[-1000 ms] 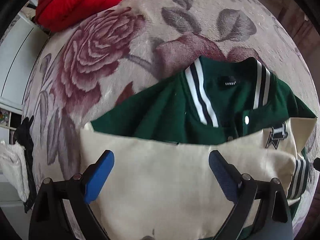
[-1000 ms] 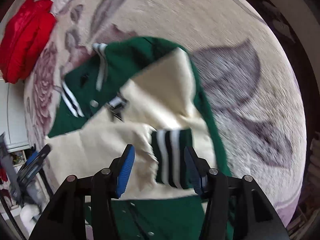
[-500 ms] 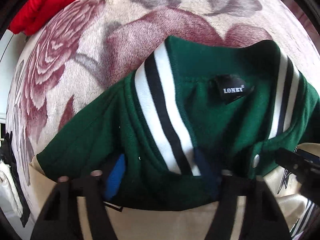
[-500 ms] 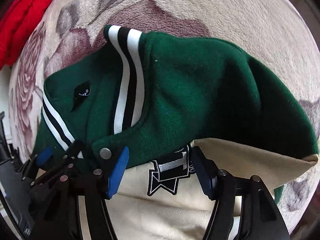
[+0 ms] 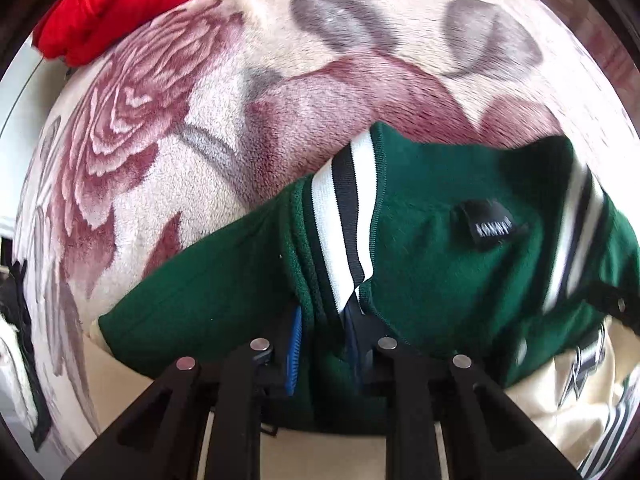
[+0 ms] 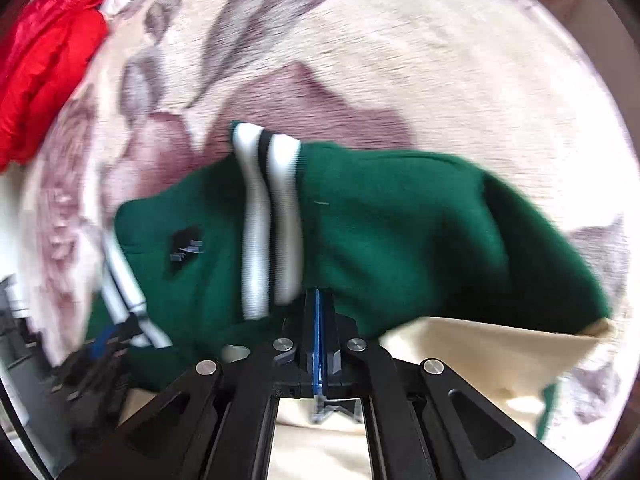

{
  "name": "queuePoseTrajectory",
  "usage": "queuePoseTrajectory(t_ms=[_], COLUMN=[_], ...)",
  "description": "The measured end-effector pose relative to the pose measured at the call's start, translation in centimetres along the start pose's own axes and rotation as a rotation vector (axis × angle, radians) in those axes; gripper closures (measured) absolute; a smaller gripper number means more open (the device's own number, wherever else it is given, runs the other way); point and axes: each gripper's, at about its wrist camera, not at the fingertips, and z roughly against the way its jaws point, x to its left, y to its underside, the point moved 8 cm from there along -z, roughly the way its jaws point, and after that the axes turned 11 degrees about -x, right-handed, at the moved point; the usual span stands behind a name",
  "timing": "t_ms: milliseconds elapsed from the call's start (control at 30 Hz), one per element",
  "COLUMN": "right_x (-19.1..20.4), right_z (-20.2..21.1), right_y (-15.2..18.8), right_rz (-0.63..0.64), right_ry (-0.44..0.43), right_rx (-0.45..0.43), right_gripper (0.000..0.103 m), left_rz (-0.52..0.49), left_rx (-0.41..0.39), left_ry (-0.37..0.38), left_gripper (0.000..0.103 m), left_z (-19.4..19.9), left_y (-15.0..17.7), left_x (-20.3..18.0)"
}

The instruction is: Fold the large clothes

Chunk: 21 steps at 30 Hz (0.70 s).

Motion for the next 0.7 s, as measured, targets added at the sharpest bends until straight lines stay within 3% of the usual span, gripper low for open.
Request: queuePoseTrajectory(t_ms=[267, 300, 367, 400, 633, 700], right_x=[-0.4, -0.4, 0.3, 0.8, 2.9, 3.4], right_z=[0.8, 1.2, 1.4, 0.9, -2.8, -3.3], right_y=[1.4, 1.9, 2.5, 2.9, 4.8, 4.8], right_rz=[0.014, 0.051, 0.111, 0.145, 0.193, 0.182], right_ry=[-0.139, -0.123, -0.096, -0.061, 0.067, 0.083], right_rx=[0.12, 0.116, 0.1, 0.107, 0.141, 0.121], right_gripper=[0.099, 0.094, 0.057, 0.05, 0.048, 0.059], left_rz=[0.026, 0.036, 0.04, 0.033, -0.006, -0.005], left_rx=[-0.018, -0.014, -0.013, -0.016, -0.04, -0.042], left_ry=[0.036, 0.041, 0.039, 0.035, 0.012, 0.012], left_gripper=[0.087, 0.087, 0.087, 0.087, 0.087, 0.087], left_z=[1.2, 1.3, 1.2, 0.9, 1.1, 1.1], left_y=[-0.1, -0.2, -0.2, -0.4, 0.2, 0.2], left_x=[1.0, 1.2, 1.4, 1.5, 0.8, 0.9])
